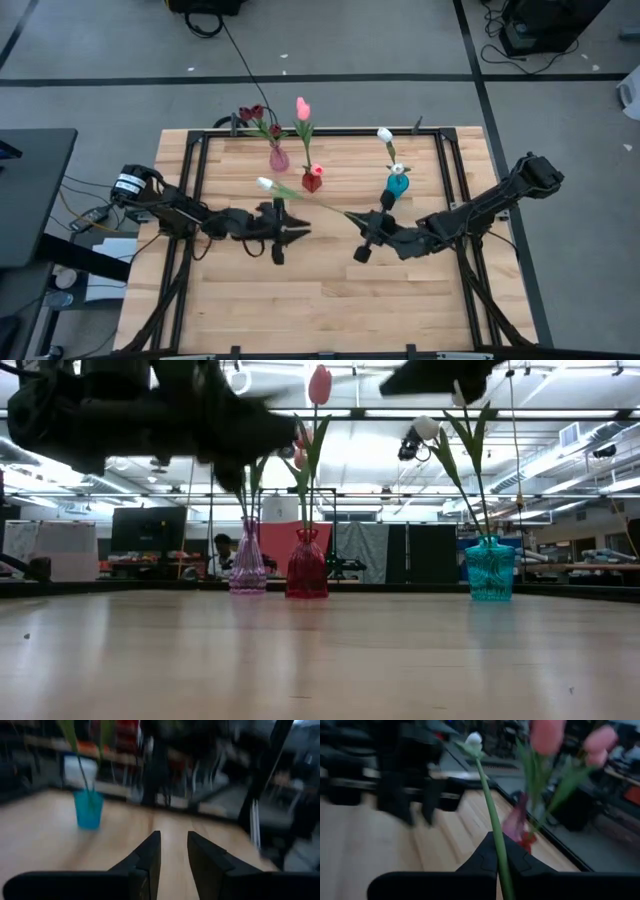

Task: Sort flowers into vase by color
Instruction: Put the white flower into the blue vase

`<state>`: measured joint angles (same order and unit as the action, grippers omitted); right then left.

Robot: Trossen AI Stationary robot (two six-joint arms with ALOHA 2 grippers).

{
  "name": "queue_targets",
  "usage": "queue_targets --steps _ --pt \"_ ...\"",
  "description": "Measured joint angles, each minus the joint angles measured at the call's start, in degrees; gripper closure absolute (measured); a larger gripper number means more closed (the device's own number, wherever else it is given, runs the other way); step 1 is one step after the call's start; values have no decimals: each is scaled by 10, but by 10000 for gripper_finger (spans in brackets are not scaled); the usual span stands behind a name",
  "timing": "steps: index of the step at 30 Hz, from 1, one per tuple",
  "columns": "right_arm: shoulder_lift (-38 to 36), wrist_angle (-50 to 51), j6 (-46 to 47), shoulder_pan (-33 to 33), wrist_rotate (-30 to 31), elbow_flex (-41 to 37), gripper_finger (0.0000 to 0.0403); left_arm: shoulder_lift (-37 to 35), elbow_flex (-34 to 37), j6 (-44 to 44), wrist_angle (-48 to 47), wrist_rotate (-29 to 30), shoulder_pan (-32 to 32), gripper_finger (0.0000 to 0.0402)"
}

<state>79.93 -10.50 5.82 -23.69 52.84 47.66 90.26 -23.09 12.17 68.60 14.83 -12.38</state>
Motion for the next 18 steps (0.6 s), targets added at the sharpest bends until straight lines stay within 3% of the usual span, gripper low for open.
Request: queue_targets --steps 5,11,18 --pt "3 -66 -55 -28 -21 0 395 0 -23 -46 88 -4 11 290" --pt "6 -82 -73 -34 -52 0 395 0 -73 -84 88 -49 15 252" --pt "6 -82 -71 -32 -92 -4 395 0 -111 -153 88 -52 15 224"
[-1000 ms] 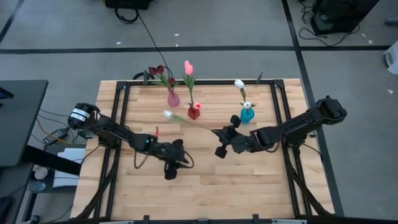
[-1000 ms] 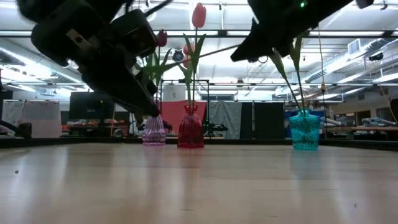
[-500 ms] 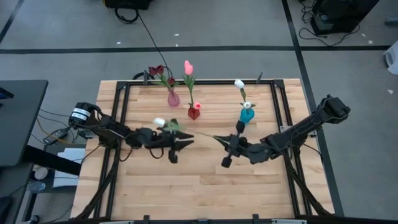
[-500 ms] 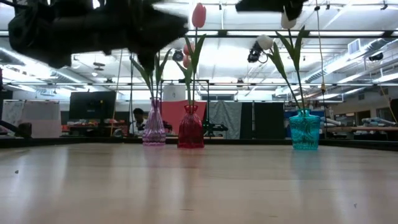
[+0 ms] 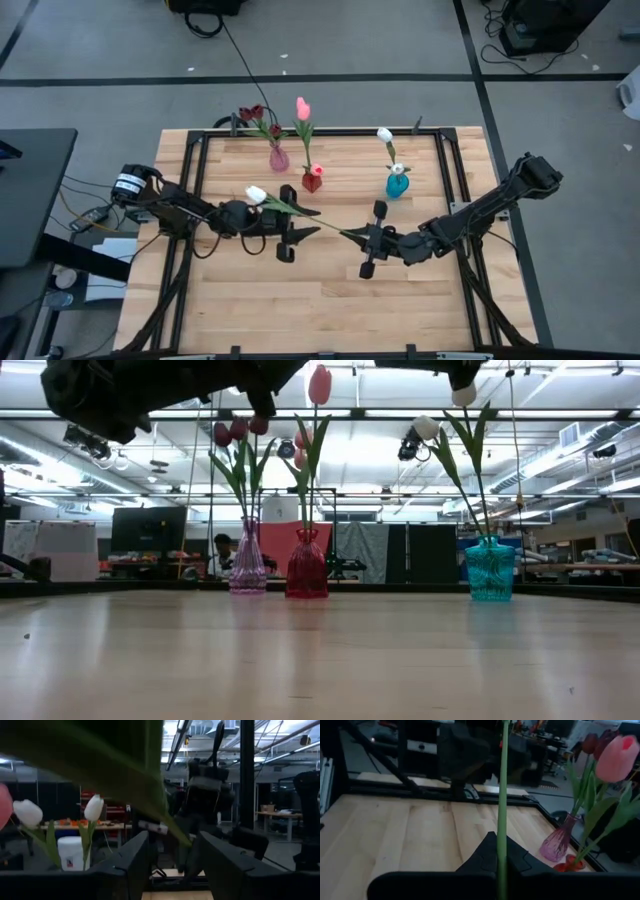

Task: Sort flowers into vase by color
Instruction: Put the white flower into the blue vase

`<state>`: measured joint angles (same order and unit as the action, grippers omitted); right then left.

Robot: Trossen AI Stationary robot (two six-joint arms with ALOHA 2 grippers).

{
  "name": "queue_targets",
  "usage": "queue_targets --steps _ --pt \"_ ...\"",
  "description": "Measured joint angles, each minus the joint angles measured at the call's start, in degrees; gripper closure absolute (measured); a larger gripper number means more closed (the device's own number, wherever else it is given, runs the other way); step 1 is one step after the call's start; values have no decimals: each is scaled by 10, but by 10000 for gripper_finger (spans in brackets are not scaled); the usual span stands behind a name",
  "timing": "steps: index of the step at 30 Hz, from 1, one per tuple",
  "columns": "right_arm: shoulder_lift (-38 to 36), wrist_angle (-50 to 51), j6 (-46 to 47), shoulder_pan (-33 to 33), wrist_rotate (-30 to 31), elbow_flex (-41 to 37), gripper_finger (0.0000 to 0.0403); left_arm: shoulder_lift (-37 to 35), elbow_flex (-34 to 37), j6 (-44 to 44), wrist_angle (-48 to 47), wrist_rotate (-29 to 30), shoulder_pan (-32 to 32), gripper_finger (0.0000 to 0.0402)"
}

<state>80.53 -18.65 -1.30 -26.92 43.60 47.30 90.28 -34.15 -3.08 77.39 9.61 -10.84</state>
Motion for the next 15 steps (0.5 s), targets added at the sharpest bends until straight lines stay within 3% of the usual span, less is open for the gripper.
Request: queue_targets --steps 5,8,12,15 --pt "0 3 0 7 -3 -9 384 0 -10 -33 0 11 0 241" --pt "0 5 0 13 -3 -16 359 0 -10 -43 -2 23 0 288" --pt "0 3 6 19 -12 -26 311 0 -10 -48 -7 32 0 381" --pt "-3 15 12 19 -10 -27 275 0 -10 -54 -11 41 0 391"
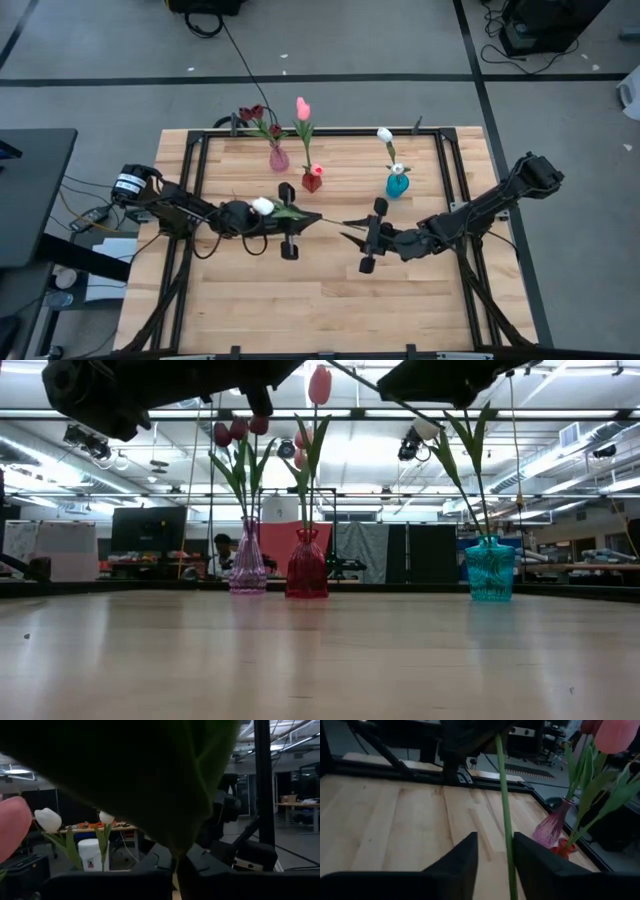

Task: Sort flowers into vase by color
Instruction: Put the white flower into the blue vase

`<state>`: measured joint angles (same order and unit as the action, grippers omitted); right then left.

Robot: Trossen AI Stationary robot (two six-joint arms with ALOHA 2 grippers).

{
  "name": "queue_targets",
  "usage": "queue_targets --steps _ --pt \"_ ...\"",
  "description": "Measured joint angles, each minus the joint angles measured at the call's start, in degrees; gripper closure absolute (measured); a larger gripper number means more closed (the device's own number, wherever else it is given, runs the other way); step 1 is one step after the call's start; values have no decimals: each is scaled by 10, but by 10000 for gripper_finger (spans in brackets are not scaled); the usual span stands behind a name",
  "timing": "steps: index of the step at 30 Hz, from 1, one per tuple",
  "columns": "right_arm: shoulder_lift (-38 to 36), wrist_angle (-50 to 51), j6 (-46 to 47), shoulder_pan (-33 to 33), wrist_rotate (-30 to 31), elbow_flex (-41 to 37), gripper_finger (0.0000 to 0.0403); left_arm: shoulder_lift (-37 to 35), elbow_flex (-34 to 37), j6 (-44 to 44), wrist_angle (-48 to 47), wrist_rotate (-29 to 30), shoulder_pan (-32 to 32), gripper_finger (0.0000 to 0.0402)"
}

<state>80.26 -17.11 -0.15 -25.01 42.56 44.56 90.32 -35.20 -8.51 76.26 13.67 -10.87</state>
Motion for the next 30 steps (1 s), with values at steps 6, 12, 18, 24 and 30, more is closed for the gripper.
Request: queue_targets --steps 6,12,18,24,30 --pt "-49 76 26 -33 2 0 229 0 -20 19 -63 7 6 397" --pt "-91 247 137 -61 16 0 218 0 -109 27 -270 -5 15 398" --pt "-119 428 298 -77 113 0 222 16 -232 27 -481 -9 27 398" --pt "-167 561 483 -102 200 -56 222 86 -319 -18 -518 -9 45 397" --pt "-254 573 579 -117 208 -138 222 159 -392 -33 -518 -40 83 397"
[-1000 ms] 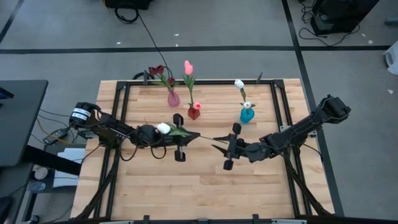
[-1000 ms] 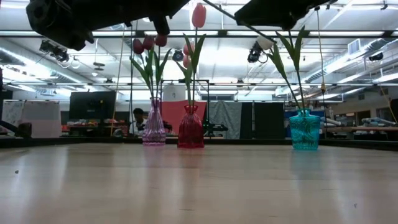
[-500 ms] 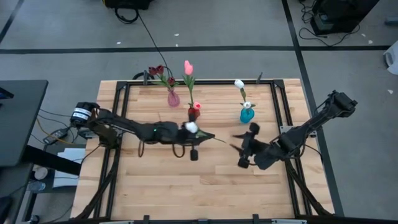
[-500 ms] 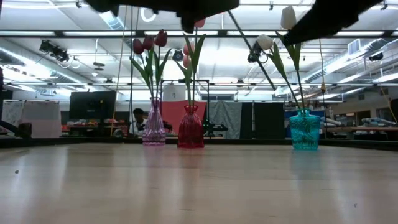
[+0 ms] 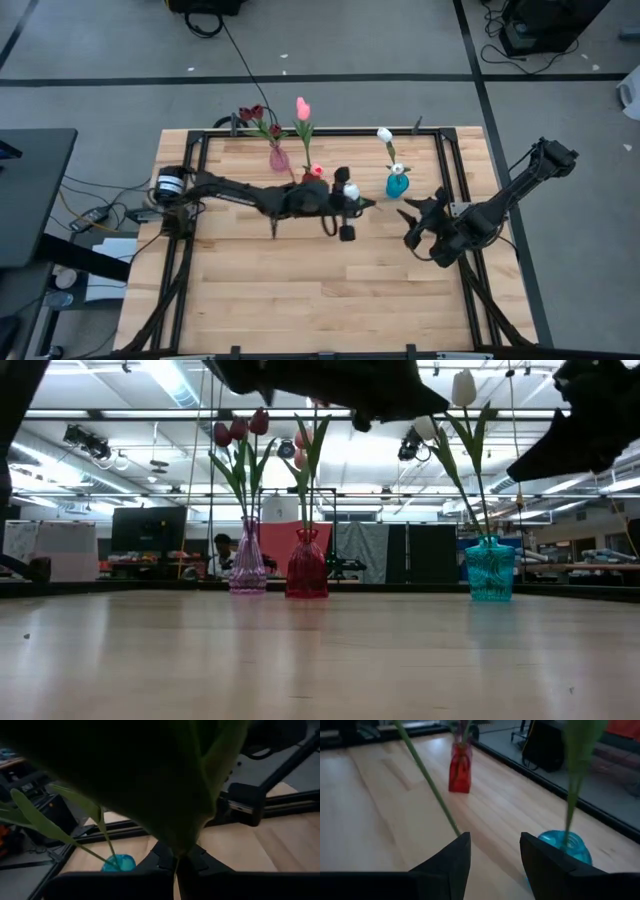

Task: Sort flowers into vase by color
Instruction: Put the white flower into the blue vase

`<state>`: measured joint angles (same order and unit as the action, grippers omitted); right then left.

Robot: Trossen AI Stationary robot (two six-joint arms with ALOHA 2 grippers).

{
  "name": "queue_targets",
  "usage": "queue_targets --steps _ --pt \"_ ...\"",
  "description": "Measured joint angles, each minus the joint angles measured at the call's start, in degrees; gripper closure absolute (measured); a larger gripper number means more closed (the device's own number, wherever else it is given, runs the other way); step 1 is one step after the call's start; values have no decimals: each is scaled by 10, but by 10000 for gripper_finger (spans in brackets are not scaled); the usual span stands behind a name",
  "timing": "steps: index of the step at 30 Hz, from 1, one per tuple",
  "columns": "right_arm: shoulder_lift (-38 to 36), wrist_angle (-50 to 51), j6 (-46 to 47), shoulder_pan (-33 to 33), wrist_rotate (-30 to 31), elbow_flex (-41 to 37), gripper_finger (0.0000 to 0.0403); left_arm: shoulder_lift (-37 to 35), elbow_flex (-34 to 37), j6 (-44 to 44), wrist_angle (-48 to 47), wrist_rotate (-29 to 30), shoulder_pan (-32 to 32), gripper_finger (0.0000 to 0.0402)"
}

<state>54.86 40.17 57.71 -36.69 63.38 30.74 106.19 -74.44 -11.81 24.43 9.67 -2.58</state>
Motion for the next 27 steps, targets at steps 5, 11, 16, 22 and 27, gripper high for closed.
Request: queue_targets --steps 5,11,16,22,27 --pt "-67 1 25 -7 58 -43 222 43 -54 -28 0 -6 25 397" --pt "-119 1 13 -7 91 -52 222 64 -94 -41 1 1 47 396" --pt "-125 -16 -9 -8 92 -52 222 68 -109 -58 4 1 66 396" --pt "-125 -26 -13 -7 91 -52 222 68 -108 -41 22 -25 86 396" --pt "-125 -39 -19 -7 90 -52 222 82 -108 -26 45 -44 95 396"
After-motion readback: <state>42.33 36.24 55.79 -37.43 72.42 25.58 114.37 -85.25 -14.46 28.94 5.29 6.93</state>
